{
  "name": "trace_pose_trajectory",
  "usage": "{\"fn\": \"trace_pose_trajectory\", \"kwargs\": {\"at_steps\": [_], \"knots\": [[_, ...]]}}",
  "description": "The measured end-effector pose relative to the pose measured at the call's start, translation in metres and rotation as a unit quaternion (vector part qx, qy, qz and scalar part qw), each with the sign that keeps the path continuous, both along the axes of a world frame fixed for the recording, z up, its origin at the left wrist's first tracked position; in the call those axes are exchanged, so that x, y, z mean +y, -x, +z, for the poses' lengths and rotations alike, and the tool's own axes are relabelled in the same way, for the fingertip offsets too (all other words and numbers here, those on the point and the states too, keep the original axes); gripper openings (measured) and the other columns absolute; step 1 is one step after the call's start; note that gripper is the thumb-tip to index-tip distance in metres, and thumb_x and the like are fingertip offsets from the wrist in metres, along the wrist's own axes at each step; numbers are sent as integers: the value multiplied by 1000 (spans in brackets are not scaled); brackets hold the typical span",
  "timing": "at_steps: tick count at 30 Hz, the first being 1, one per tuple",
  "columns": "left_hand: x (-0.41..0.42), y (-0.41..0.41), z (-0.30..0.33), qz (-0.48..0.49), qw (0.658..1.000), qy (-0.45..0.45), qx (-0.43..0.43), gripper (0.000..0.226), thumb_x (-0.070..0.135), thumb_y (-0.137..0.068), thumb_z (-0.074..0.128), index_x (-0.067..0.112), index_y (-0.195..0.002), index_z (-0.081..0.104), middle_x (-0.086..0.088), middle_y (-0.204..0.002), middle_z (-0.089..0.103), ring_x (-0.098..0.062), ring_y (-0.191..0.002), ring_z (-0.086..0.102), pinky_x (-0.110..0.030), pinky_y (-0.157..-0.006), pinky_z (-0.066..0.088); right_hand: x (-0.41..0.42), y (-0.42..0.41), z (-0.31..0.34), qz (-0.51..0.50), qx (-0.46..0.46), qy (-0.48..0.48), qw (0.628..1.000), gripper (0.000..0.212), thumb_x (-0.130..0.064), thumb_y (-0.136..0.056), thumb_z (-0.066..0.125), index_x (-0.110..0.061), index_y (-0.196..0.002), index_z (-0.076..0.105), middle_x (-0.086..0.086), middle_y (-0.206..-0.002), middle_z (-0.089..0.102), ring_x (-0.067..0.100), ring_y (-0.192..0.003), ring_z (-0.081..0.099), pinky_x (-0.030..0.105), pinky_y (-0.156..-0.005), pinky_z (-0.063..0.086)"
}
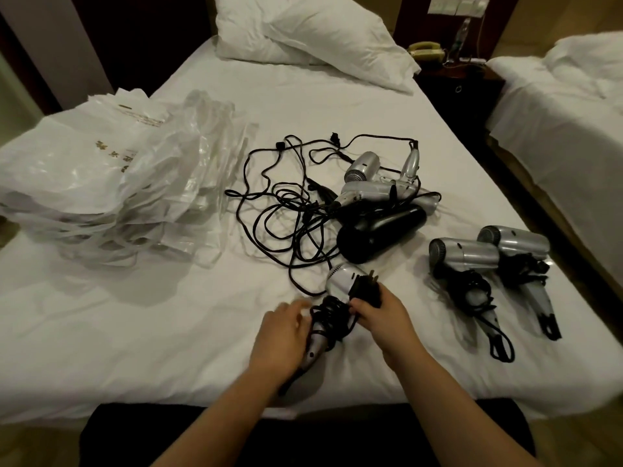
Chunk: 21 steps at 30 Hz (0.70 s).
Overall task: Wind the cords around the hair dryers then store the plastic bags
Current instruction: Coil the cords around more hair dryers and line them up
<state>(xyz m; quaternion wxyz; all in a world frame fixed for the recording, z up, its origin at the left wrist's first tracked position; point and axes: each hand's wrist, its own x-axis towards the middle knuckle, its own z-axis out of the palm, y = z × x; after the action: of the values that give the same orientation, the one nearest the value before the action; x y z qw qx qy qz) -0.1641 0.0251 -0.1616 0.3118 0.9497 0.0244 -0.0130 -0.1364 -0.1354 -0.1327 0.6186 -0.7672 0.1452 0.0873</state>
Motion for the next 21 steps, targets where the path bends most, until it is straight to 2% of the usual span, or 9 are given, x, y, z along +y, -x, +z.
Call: {"fn": "trace_pose_trajectory", "kwargs": {"at_steps": [1, 3, 6, 8, 12, 14, 16, 18, 21], "knots": [[6, -9, -4, -13, 997, 71, 31, 34, 18, -99, 42, 23, -130, 54, -4, -126, 54, -24, -108, 55, -25, -90, 39, 0, -1, -1, -5, 1, -11, 1000, 27, -7, -84, 61, -32, -92, 60, 4, -100, 66, 26, -98, 63, 49, -94, 49], [9, -20, -8, -48, 990, 119, 60, 39, 9, -97, 43, 21, -132, 54, -3, -134, 53, -19, -120, 52, -14, -93, 33, -1, -3, -3, -9, 3, -23, 1000, 24, -5, -85, 60, -24, -101, 61, 6, -100, 66, 26, -97, 63, 48, -93, 50], [3, -30, -10, -37, 988, 133, 65, 36, 3, -93, 45, 16, -121, 64, -1, -124, 63, -15, -115, 56, -6, -84, 32, -2, -3, -2, 3, 15, -21, 1000, 26, -5, -90, 54, -10, -116, 58, 9, -104, 64, 26, -98, 62, 47, -95, 49], [1, -36, -8, -31, 993, 104, 51, 29, 4, -92, 47, 13, -113, 67, -4, -115, 67, -17, -105, 60, -10, -76, 34, -4, -2, 0, 20, 4, 0, 1000, 21, -10, -94, 52, -18, -113, 57, 6, -106, 64, 24, -102, 61, 46, -97, 48], [-4, -37, 7, -162, 986, 29, 17, 17, 8, -92, 47, 8, -104, 59, -8, -104, 62, -23, -94, 56, -24, -72, 34, -7, -2, 10, 64, -43, 66, 995, 31, -19, -97, 48, -20, -127, 53, -5, -113, 58, 13, -108, 54, 27, -96, 41], [-10, -36, 15, -208, 977, 52, 8, 4, 8, -90, 50, 9, -91, 53, -4, -95, 53, -21, -87, 51, -27, -74, 36, -10, -4, 13, 65, -64, 78, 993, 33, -17, -97, 46, -17, -130, 52, -3, -118, 57, 14, -113, 53, 26, -95, 41], [-17, -38, 23, -236, 967, 91, 13, 14, 11, -89, 55, 15, -79, 46, 3, -86, 45, -15, -78, 47, -27, -73, 39, -13, -5, 14, 66, -63, 80, 993, 35, -17, -98, 44, -15, -132, 49, -1, -118, 55, 16, -114, 53, 28, -96, 42], [-25, -41, 29, -227, 963, 139, 29, 27, 15, -90, 58, 20, -71, 39, 7, -76, 43, -9, -67, 42, -23, -63, 36, -16, -4, 14, 82, -43, 77, 993, 35, -17, -98, 44, -18, -133, 48, -3, -118, 55, 14, -113, 54, 29, -97, 43], [-33, -49, 39, -194, 966, 165, 31, 30, 15, -93, 55, 23, -70, 37, 8, -68, 45, -5, -61, 41, -19, -58, 33, -17, 3, 7, 111, -33, 62, 991, 30, -17, -98, 45, -23, -126, 53, -1, -118, 62, 13, -109, 59, 34, -98, 46]]}}
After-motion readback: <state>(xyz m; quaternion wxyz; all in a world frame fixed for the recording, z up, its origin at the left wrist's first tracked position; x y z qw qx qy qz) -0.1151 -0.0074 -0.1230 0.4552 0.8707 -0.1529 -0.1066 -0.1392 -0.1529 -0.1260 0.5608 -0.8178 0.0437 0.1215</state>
